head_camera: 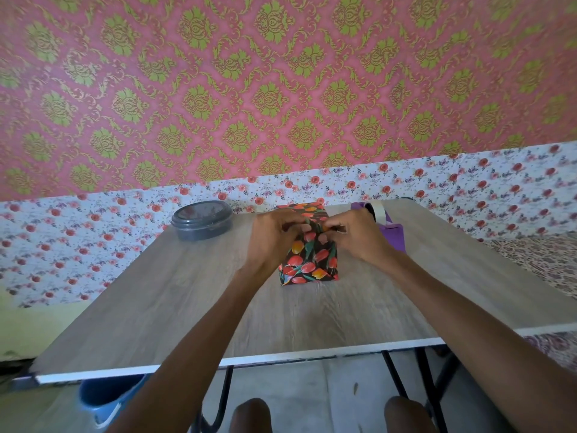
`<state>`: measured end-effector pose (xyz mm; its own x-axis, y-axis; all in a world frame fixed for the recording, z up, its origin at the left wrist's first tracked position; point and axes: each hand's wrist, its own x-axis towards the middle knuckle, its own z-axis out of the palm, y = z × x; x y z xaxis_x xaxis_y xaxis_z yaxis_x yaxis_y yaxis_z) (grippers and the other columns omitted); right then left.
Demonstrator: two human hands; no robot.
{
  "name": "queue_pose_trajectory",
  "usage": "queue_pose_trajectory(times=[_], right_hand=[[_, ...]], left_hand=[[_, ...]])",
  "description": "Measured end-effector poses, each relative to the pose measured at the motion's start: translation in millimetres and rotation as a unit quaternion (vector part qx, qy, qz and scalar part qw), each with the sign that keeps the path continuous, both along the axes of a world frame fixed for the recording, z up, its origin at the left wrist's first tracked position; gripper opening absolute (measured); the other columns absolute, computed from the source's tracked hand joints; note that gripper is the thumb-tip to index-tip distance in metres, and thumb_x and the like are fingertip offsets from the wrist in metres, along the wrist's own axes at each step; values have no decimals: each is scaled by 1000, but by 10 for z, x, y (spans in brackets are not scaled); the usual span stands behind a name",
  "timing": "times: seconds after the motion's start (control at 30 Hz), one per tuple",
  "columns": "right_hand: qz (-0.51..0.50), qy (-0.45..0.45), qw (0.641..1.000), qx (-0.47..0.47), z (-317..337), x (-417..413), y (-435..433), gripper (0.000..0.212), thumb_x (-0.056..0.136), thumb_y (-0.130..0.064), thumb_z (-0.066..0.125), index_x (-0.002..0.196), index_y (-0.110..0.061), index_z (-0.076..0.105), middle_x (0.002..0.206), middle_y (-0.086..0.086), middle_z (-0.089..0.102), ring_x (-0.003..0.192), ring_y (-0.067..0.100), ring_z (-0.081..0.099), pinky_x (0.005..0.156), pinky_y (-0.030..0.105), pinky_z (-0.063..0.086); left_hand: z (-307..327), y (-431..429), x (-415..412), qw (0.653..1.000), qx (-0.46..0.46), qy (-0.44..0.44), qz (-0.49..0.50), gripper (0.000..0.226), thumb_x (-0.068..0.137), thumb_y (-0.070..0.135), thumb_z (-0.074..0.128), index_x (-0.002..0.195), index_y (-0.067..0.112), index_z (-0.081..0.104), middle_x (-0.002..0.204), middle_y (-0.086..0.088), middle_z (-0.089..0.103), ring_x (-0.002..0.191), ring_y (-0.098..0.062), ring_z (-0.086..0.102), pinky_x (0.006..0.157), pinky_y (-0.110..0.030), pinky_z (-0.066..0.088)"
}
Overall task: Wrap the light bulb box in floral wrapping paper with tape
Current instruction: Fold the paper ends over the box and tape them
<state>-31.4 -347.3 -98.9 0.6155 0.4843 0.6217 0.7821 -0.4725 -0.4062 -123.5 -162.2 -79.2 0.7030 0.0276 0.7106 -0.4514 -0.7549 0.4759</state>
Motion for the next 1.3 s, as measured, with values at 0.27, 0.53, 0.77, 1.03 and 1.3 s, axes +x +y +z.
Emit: queue_pose_trajectory(times=[0.27, 0.53, 0.77, 1.03, 1.3], right_hand=[[26, 79, 996, 22, 121, -78, -60, 19, 87, -26, 73, 94, -10, 79, 91, 4, 77, 83, 12, 71, 82, 39, 56], [-32, 58, 998, 7, 140, -39, 41, 34, 90, -25, 69, 61, -9, 66, 59, 10, 64, 57, 21, 59, 63, 34, 49], [-57, 60, 996, -29, 192, -80, 95, 26, 90, -28, 68, 70, -12, 74, 62, 3, 68, 63, 22, 65, 58, 21, 43], [0, 114, 993, -20, 286, -112, 20, 38, 72, -48, 81, 92, -15, 78, 88, -1, 77, 80, 14, 71, 76, 36, 55], [-2, 7, 1000, 1, 131, -110, 19, 23, 72, -29, 86, 84, -12, 76, 77, -13, 66, 70, 4, 60, 65, 21, 43]], left_hand=[[178, 91, 162, 997, 7, 77, 6, 14, 90, 7, 67, 96, 12, 79, 83, 7, 71, 67, 11, 57, 59, -1, 44], [188, 179, 106, 991, -131, 38, -2, 22, 81, 23, 80, 93, 18, 62, 85, 7, 73, 79, -6, 70, 65, -18, 57], [24, 214, 102, 988, 38, 144, 38, 23, 91, 25, 68, 75, 9, 66, 65, -1, 64, 61, -19, 60, 56, -31, 48], [-1, 192, 197, 988, 43, 129, 68, 16, 92, 26, 66, 81, 15, 64, 70, 0, 64, 65, -19, 57, 57, -27, 41], [-33, 265, 136, 993, 96, 69, 27, 26, 80, 23, 80, 102, 12, 72, 92, 0, 69, 75, -16, 60, 64, -24, 47]])
